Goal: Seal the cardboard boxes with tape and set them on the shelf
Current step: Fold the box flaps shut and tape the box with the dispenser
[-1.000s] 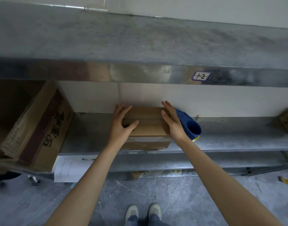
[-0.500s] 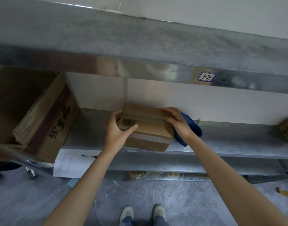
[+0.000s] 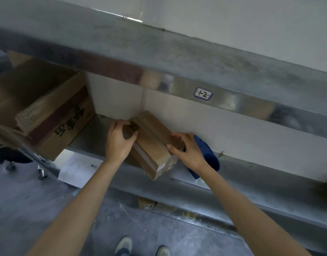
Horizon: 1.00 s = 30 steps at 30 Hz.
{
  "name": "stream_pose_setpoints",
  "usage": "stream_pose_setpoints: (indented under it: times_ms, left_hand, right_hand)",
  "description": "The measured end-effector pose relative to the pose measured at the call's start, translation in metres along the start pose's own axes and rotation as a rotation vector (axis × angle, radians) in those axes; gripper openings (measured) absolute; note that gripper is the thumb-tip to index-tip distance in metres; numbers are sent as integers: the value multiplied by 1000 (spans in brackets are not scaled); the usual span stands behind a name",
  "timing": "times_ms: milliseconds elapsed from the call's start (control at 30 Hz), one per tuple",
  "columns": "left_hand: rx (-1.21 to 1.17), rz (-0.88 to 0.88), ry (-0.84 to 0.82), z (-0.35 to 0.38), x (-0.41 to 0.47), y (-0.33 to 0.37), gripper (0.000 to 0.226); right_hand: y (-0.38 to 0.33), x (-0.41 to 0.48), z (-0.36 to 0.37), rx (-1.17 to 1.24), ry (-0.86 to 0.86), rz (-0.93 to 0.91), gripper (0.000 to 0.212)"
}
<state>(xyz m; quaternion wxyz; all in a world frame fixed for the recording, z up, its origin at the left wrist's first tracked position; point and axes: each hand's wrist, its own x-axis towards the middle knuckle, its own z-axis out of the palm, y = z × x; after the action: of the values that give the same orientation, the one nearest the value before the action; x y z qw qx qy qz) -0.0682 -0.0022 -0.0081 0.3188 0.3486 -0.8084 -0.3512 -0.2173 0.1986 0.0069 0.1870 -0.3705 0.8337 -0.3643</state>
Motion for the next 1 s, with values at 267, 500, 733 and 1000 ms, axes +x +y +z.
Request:
stream_pose_setpoints:
  times_ms: [267, 500, 733, 1000]
  left_hand:
    - [428, 57, -54, 1, -38, 34, 52]
    - [630, 80, -34, 4, -68, 42, 63]
    - [704, 66, -53, 0, -77, 44, 65]
    - [684, 45, -66, -5, -86, 47, 68]
  right_hand:
    - [17, 0, -26, -118, -118, -142, 42]
    - [70, -17, -47, -480, -98, -9, 42]
    - [97, -28, -33, -433, -229, 84, 73]
    - [98, -19, -32, -335, -354, 72, 85]
